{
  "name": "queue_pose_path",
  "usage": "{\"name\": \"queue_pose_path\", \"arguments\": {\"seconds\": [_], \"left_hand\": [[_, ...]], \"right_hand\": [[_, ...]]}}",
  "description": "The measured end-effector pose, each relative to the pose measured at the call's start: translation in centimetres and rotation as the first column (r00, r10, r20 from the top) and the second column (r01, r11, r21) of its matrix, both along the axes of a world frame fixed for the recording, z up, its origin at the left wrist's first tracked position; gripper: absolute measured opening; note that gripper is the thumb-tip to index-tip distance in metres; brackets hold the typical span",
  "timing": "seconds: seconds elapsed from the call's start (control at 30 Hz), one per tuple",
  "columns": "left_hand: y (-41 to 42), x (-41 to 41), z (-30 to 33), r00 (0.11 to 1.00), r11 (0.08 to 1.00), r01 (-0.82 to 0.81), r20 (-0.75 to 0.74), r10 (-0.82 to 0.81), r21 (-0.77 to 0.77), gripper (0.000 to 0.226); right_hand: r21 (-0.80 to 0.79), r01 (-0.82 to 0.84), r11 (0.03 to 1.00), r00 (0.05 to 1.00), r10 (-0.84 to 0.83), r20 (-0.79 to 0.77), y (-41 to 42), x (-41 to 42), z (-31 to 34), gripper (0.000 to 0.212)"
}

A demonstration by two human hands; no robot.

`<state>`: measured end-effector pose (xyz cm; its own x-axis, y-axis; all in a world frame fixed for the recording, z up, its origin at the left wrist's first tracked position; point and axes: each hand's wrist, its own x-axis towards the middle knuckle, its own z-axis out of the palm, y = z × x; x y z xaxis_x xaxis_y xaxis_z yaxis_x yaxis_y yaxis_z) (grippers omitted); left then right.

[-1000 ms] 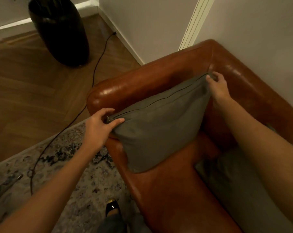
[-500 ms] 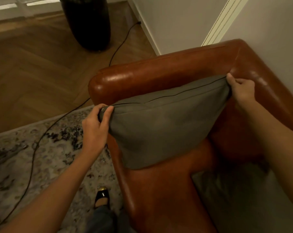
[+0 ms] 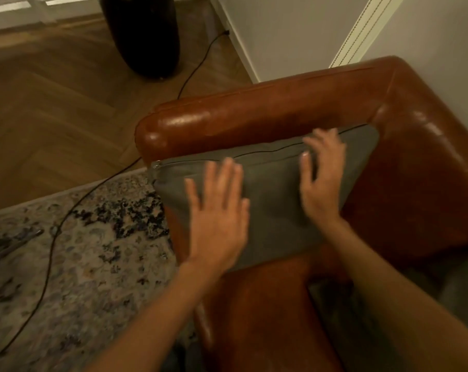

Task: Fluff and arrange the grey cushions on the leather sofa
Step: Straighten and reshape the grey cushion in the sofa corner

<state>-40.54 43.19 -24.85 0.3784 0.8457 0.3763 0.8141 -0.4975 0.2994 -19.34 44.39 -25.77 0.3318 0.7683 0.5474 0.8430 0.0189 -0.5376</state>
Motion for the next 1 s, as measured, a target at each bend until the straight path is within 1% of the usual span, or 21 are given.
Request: {"name": "queue_pose_path", "arguments": {"seconds": [0.07,0.13,0.2,0.23,0.33,0.4,0.47,0.63,0.7,0.77,0.8,0.83,0.9,0.93,1.0], "left_hand": [[-0.7,3.2,-1.6,0.982,0.989,0.145,-0.123,-0.140,0.034,0.058],[0.8,4.4,-3.2,0.970,0.984,0.173,-0.179,-0.162,0.047,0.059],[3.1,3.9,-4.4,0.962,0.985,0.161,-0.233,-0.142,0.063,0.058],[4.4,3.4,-4.8,0.961,0.988,0.141,-0.249,-0.119,0.069,0.058],[6.5,2.4,-4.8,0.973,0.996,0.066,-0.223,-0.050,0.067,0.068],[6.8,2.8,-5.1,0.976,0.996,0.048,-0.217,-0.031,0.072,0.070],[6.9,3.4,-5.5,0.978,0.997,0.028,-0.210,-0.013,0.068,0.071],[7.4,4.3,-5.5,0.971,0.999,-0.009,-0.238,0.020,0.048,0.066],[7.1,4.1,-5.2,0.969,0.999,-0.037,-0.243,0.041,0.021,0.062],[6.0,4.6,-4.7,0.969,0.991,-0.131,-0.213,0.126,-0.011,0.060],[5.3,5.2,-4.4,0.967,0.984,-0.175,-0.196,0.165,-0.033,0.060],[4.5,5.9,-4.2,0.967,0.980,-0.192,-0.180,0.180,-0.055,0.060],[3.7,6.5,-4.0,0.977,0.989,-0.134,-0.175,0.122,-0.058,0.060],[3.9,6.2,-4.1,0.978,0.996,-0.081,-0.195,0.072,-0.037,0.059],[5.3,4.4,-4.2,0.968,1.000,-0.019,-0.249,0.021,0.012,0.057]], "right_hand": [[-0.105,-0.140,0.985,0.969,0.158,0.190,-0.9,-2.5,-2.1,0.037],[-0.193,-0.154,0.969,0.929,0.209,0.306,-0.8,-2.6,-3.2,0.041],[-0.248,-0.082,0.965,0.922,0.168,0.349,0.1,-1.0,-3.5,0.046],[-0.275,-0.017,0.961,0.923,0.121,0.366,0.5,0.5,-3.5,0.050],[-0.383,0.174,0.907,0.923,-0.015,0.384,0.8,6.2,-2.9,0.060],[-0.463,0.231,0.856,0.922,-0.040,0.385,1.0,9.6,-2.5,0.062],[-0.504,0.243,0.829,0.917,-0.026,0.399,1.7,11.1,-2.7,0.062],[-0.517,0.249,0.819,0.909,-0.014,0.416,3.7,10.9,-3.7,0.062],[-0.484,0.295,0.824,0.908,-0.085,0.410,3.2,10.2,-3.4,0.059],[-0.417,0.306,0.856,0.925,-0.164,0.342,2.2,7.9,-3.3,0.058],[-0.375,0.248,0.893,0.943,-0.134,0.305,1.7,6.1,-3.3,0.058],[-0.332,0.148,0.931,0.953,-0.044,0.301,1.2,4.0,-3.6,0.057],[-0.275,-0.062,0.960,0.911,0.167,0.377,0.5,0.6,-4.7,0.052],[-0.258,-0.115,0.959,0.888,0.215,0.406,0.7,-0.1,-5.1,0.050],[-0.236,-0.127,0.963,0.887,0.217,0.408,1.7,0.0,-5.3,0.047]]}}
